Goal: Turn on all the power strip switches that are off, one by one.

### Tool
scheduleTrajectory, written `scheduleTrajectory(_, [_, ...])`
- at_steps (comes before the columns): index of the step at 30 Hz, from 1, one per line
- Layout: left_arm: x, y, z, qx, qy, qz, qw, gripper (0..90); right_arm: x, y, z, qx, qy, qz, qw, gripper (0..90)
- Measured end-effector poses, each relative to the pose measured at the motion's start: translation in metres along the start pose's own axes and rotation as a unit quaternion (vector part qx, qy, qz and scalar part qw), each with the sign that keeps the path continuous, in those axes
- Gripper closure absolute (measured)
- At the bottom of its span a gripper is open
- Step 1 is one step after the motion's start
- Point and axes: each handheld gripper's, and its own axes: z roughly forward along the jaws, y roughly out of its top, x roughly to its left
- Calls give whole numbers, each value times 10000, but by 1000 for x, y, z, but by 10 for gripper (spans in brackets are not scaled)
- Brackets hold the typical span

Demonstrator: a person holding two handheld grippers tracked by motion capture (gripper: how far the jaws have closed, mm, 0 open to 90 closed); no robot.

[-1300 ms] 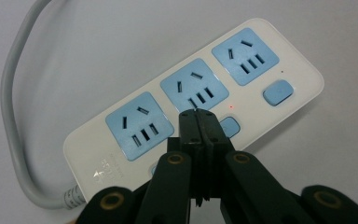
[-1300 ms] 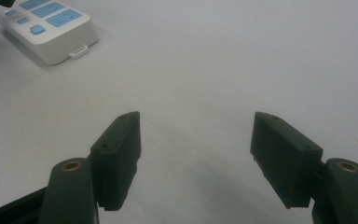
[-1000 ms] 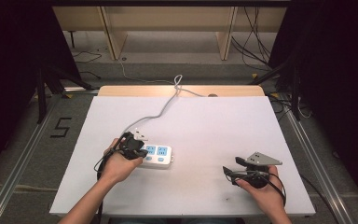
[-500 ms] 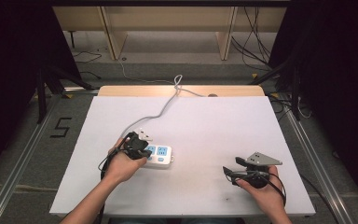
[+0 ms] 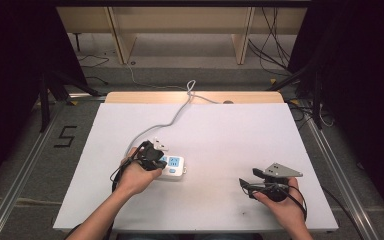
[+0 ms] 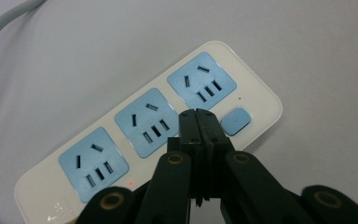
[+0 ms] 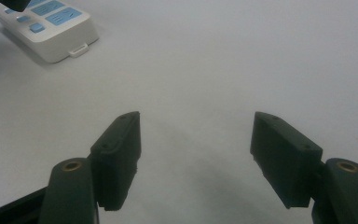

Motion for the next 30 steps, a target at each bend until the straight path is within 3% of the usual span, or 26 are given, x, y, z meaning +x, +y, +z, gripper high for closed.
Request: scheduleTrajectory(30, [-16, 10, 12, 91, -156, 168, 9997, 897, 0, 0, 0, 25, 1, -4, 10000, 343])
